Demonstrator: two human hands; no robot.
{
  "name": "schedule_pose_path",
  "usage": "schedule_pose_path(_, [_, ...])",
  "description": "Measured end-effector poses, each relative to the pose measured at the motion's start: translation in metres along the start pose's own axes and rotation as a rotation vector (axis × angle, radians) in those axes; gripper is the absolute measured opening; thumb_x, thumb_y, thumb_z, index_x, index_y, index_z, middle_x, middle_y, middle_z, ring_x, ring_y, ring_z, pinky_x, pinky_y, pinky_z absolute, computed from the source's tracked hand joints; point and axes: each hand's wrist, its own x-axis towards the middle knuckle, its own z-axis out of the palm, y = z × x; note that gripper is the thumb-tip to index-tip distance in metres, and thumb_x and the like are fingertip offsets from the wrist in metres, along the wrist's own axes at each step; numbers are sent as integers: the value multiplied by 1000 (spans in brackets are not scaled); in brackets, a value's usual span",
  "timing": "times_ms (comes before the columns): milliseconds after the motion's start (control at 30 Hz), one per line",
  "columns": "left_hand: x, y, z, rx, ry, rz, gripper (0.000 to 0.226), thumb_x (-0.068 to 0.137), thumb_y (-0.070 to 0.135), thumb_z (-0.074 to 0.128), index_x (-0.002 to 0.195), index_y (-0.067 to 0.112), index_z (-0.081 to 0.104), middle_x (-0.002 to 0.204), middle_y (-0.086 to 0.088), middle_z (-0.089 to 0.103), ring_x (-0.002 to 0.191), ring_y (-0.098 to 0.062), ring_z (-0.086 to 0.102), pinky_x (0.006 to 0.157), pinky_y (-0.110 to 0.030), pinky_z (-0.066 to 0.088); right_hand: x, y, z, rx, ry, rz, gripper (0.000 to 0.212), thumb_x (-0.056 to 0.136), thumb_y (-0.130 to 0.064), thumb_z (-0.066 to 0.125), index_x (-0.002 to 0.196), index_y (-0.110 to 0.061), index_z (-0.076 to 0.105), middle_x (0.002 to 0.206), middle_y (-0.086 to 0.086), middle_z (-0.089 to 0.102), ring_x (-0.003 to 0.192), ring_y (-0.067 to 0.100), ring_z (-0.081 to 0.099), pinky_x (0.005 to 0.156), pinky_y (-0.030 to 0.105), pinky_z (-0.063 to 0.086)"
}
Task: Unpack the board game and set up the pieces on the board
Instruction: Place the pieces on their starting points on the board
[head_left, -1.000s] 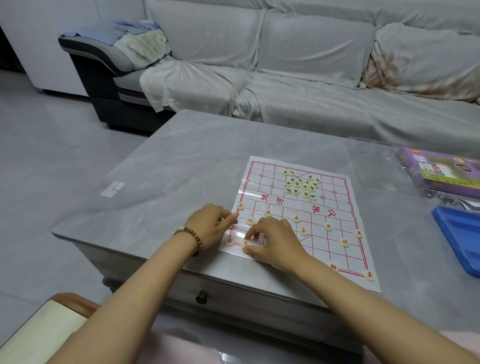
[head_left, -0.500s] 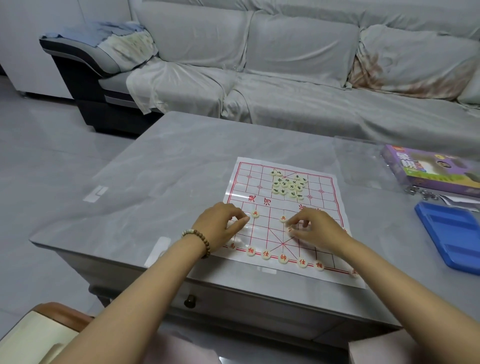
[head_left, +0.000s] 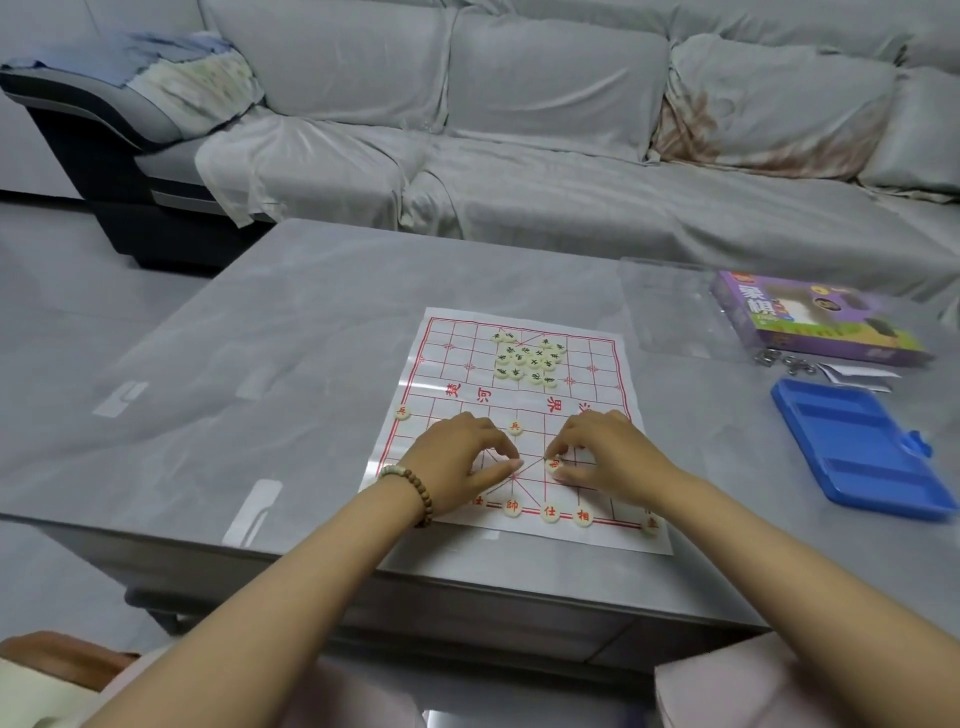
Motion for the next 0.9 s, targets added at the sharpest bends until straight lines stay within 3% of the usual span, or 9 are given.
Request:
schedule_pose_path(167, [8, 20, 11, 14, -42, 85, 37, 88, 52, 51, 116, 30, 61, 123, 7, 58, 114, -10, 46, 98, -29, 39, -23, 14, -16, 47, 139, 30, 27, 82, -48, 65, 102, -30, 65, 105, -15, 62, 95, 3, 49, 94, 22, 30])
schedule_pose_path(367, [19, 40, 24, 96, -130, 160, 49, 83, 57, 56, 124, 31, 56, 128, 7, 54, 113, -12, 44, 96, -28, 38, -62, 28, -15, -66, 35, -25, 31, 80, -58, 60, 96, -31, 62, 104, -17, 58, 97, 2, 45, 93, 22, 28])
schedule_pose_path(700, [29, 42, 34, 156, -169, 181, 53, 79, 60, 59, 124, 34, 54, 130, 8, 51, 115, -12, 43, 97, -29, 37, -65, 28, -1, -120, 42, -55, 38, 81, -62, 55, 96, -28, 60, 101, -15, 54, 91, 3, 38, 87, 20, 23])
schedule_pose_path(900, [28, 41, 34, 136, -182, 175, 53, 79, 59, 59, 124, 33, 54, 131, 7, 49, 116, -12, 43, 98, -28, 36, -67, 31, -6, 13, -3, -16, 37, 78, -58, 64, 105, -34, 62, 112, -16, 55, 108, 4, 45, 93, 21, 24])
